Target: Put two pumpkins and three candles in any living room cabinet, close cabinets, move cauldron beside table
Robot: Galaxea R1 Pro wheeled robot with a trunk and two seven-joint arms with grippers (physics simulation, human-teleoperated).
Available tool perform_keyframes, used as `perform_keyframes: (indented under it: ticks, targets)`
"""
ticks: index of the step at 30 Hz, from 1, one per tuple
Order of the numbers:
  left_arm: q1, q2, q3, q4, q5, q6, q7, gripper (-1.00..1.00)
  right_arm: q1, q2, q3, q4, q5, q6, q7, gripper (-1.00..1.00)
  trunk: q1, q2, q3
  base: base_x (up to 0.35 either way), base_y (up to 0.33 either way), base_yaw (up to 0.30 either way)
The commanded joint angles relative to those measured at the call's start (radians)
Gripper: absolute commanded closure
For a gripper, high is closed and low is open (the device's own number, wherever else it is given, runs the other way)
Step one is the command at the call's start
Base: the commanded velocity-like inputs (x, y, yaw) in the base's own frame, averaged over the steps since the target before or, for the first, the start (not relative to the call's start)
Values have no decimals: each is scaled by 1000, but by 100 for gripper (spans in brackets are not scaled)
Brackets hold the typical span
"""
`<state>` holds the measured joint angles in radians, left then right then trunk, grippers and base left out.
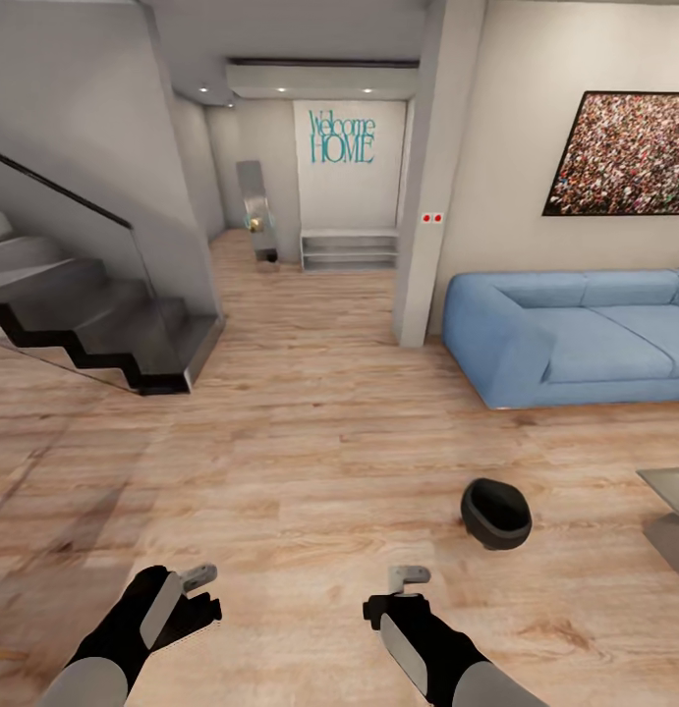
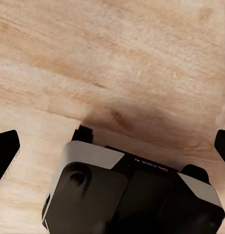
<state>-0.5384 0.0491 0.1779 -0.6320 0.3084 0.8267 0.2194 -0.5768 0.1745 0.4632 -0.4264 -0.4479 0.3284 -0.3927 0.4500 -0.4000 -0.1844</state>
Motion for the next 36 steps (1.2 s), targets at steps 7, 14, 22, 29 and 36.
perform_keyframes:
  ticks: [7,14,22,29,36]
  targets:
    - [0,1,0,0,0,0,0,-100,0,0,0,0,0,-13,0,-100,0,0,0,321,167,-6]
    - [0,0,-1,0,0,0,0,-100,0,0,0,0,0,-28,0,-100,0,0,0,321,159,0]
    - [0,0,-1,0,0,-2,0,-100,0,0,0,0,0,-29,0,-100,0,0,0,321,104,0]
    - [0,0,-1,0,0,-3,0,-100,0,0,0,0,0,-29,0,-100,0,0,1,321,12,0]
    - [0,0,-2,-1,0,-3,-1,-100,0,0,0,0,0,-30,0,-100,0,0,10,321,0,-9]
